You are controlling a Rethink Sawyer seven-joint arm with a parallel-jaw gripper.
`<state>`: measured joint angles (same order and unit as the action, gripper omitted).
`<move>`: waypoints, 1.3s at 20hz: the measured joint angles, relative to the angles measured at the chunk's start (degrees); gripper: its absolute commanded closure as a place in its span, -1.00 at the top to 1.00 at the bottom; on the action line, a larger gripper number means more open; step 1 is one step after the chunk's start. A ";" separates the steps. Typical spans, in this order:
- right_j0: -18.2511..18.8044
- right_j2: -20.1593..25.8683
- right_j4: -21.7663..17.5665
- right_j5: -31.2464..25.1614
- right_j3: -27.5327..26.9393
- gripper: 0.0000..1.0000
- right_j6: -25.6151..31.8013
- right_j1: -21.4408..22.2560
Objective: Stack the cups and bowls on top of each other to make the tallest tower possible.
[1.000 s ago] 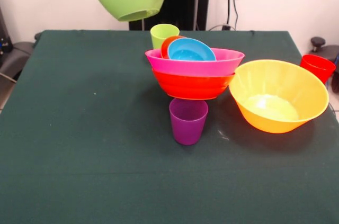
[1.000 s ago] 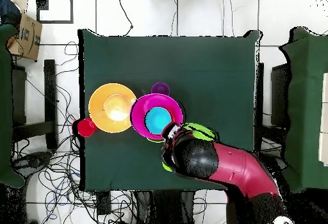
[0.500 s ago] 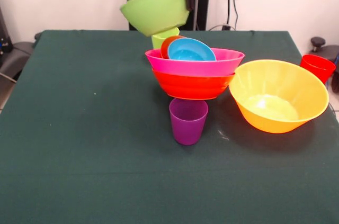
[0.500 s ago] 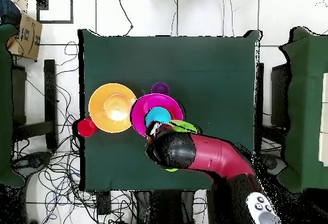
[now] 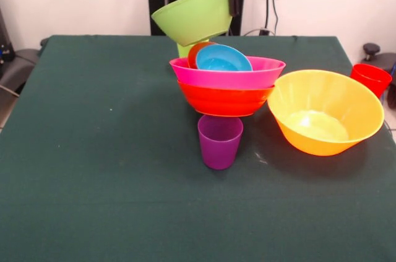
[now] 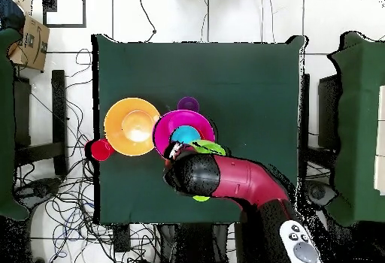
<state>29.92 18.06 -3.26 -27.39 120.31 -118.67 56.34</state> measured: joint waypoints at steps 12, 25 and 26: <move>-0.08 -0.72 2.36 -0.02 -0.09 -1.00 0.00 2.93; -0.09 -0.87 4.14 -0.05 -2.95 -1.00 0.00 3.48; -0.09 -0.87 4.29 -0.05 -3.13 -1.00 0.00 3.47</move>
<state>29.83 17.19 1.03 -27.44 117.18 -118.67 59.81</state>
